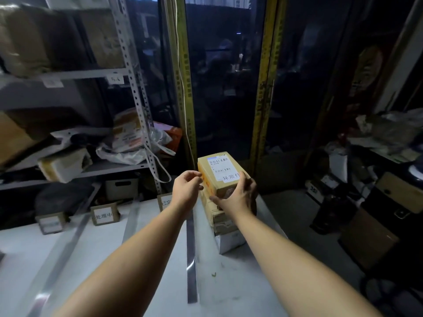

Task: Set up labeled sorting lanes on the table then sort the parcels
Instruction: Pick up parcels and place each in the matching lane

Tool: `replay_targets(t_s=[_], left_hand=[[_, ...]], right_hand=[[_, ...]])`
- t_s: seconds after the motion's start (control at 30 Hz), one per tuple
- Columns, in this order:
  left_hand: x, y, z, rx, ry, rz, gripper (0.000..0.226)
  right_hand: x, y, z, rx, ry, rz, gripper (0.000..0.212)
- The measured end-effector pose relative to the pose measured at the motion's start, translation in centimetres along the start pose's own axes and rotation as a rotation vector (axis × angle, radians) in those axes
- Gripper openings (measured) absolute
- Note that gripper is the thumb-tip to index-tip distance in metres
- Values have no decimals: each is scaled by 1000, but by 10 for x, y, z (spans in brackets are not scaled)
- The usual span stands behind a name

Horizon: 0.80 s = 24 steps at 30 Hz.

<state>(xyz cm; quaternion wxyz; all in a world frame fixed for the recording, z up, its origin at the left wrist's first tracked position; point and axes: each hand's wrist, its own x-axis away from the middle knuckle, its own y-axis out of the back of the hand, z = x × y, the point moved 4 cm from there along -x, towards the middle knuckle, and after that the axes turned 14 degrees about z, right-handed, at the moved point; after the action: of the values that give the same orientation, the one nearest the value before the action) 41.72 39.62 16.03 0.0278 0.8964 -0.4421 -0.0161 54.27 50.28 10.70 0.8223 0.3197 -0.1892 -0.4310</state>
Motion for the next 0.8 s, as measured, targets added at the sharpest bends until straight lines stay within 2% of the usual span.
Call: replay_targets(t_s=[0.1, 0.2, 0.33, 0.47, 0.53, 0.7, 0.8], left_hand=[[6, -1, -1, 11, -5, 0, 14], [14, 1, -8, 14, -14, 2, 17], [32, 18, -24, 19, -49, -25, 18], [52, 64, -33, -3, -56, -116, 22], [68, 102, -36, -10, -50, -197, 22], [125, 219, -31, -44, -5, -440, 18], [167, 298, -16, -59, 44, -570, 17]], right_hand=[[7, 5, 3, 4, 16, -13, 133], [17, 16, 13, 75, 56, -60, 127], [34, 18, 59, 144, 219, -128, 115], [48, -19, 122, 55, 419, -88, 95], [58, -47, 155, 31, 490, -30, 94], [93, -141, 246, -7, 631, 244, 96], [124, -210, 296, -58, 694, 426, 87]])
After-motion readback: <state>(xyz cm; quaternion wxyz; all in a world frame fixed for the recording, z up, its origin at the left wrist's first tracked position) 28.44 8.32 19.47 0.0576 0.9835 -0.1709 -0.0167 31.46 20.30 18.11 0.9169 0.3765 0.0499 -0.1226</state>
